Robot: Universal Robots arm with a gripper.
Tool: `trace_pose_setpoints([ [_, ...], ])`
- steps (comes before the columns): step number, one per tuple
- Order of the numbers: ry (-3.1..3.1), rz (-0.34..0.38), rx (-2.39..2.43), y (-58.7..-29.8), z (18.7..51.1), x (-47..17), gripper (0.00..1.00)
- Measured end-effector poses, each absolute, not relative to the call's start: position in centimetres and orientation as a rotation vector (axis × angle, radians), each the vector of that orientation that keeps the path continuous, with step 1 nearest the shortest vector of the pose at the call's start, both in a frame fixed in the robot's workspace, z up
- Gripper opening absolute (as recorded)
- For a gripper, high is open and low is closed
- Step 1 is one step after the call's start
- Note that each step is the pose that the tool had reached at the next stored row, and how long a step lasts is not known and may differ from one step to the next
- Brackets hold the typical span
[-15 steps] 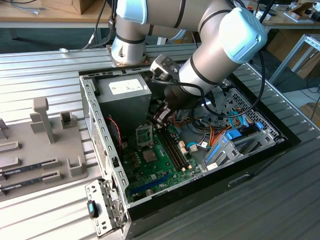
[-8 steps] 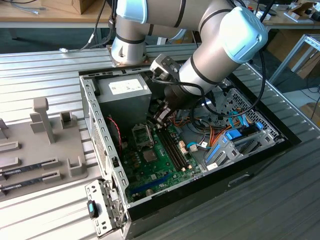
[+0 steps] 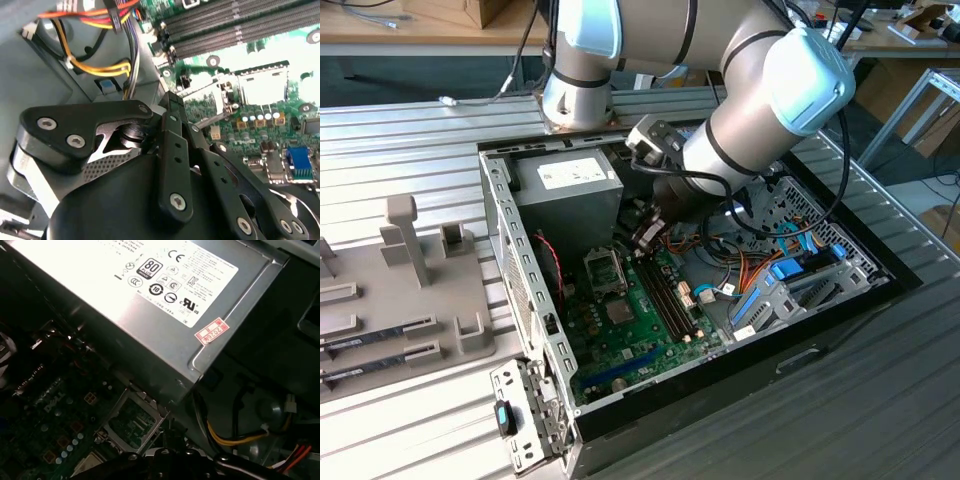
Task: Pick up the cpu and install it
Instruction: 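Close the cpu cover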
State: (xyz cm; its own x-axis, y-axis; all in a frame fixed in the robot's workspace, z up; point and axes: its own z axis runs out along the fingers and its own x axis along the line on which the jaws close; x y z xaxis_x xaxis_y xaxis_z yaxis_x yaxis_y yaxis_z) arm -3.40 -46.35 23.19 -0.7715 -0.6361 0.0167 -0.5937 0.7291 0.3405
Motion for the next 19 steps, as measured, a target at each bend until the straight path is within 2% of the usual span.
trace_pose_setpoints([
  [6,-2.797,-0.483,1.000,-45.2,22.0,-3.4,0.11],
  [19,-2.797,-0.493,1.002,-45.2,20.8,-3.8,0.11],
])
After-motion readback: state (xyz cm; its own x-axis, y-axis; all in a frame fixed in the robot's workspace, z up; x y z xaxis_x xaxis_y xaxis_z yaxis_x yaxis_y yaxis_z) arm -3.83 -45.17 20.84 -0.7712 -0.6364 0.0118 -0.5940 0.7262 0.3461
